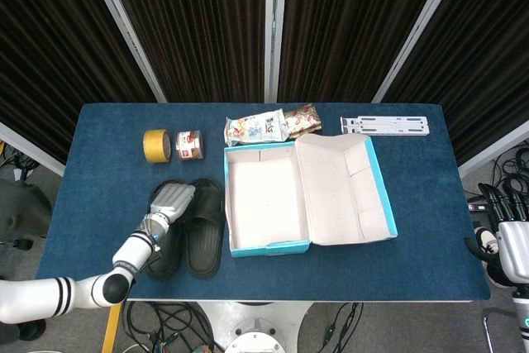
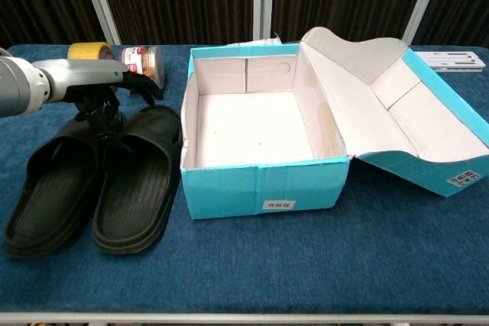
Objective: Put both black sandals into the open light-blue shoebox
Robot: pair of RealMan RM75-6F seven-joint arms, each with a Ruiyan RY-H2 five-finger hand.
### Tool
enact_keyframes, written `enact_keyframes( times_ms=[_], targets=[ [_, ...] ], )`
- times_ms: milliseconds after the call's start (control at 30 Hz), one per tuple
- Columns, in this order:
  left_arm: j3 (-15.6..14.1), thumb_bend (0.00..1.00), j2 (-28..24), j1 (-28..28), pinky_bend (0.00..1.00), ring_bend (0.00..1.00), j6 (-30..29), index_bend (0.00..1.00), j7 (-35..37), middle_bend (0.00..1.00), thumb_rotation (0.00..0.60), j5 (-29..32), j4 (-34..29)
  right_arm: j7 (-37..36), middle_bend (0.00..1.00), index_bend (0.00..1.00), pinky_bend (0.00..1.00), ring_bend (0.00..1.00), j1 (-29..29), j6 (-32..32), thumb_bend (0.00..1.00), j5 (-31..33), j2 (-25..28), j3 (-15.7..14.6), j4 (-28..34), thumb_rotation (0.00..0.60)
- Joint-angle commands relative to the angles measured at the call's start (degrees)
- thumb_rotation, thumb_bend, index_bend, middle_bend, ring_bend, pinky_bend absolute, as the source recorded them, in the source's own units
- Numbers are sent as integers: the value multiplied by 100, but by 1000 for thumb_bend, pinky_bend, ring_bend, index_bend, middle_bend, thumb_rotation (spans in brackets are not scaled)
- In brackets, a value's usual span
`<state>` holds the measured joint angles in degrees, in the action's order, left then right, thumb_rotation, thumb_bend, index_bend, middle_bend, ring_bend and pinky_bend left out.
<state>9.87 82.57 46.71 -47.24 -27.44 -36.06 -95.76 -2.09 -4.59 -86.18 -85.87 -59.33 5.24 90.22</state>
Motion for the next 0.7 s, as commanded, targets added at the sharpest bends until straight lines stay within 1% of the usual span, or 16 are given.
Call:
enact_keyframes(
  times_ms=[33,200,333,400,533,567,667,700],
  targets=[
    [-123,0,139,122,802,699,-129,146,-97,136,600,204,69,-6,117,6,94,0,-3,9,80,14,-17,4,-22,600],
    [-193,0,331,281,804,702,-3,146,-76,136,600,458,286,-7,117,7,94,0,-25,54,80,26,-41,3,-35,600],
    [-218,0,529,433,810,728,-10,152,-111,144,600,681,563,19,119,6,94,0,-1,-9,80,73,-80,37,-50,600],
    [-220,0,623,472,814,753,-55,187,-112,175,600,787,674,33,121,6,94,0,10,-27,80,96,-89,47,-50,600],
    [-228,0,721,501,842,820,-97,343,-54,301,600,885,788,40,124,7,94,0,21,-65,80,101,-96,63,-53,600],
    [-219,7,723,490,860,841,-119,389,-18,349,600,883,781,40,125,7,94,0,22,-70,80,100,-100,66,-57,600],
    [-208,53,681,450,884,866,-182,454,81,415,600,778,698,40,128,7,94,0,18,-61,80,107,-106,70,-65,600],
    [-231,62,654,441,885,868,-254,459,63,421,600,723,655,40,128,7,94,0,16,-60,80,104,-107,71,-66,600]
  ],
)
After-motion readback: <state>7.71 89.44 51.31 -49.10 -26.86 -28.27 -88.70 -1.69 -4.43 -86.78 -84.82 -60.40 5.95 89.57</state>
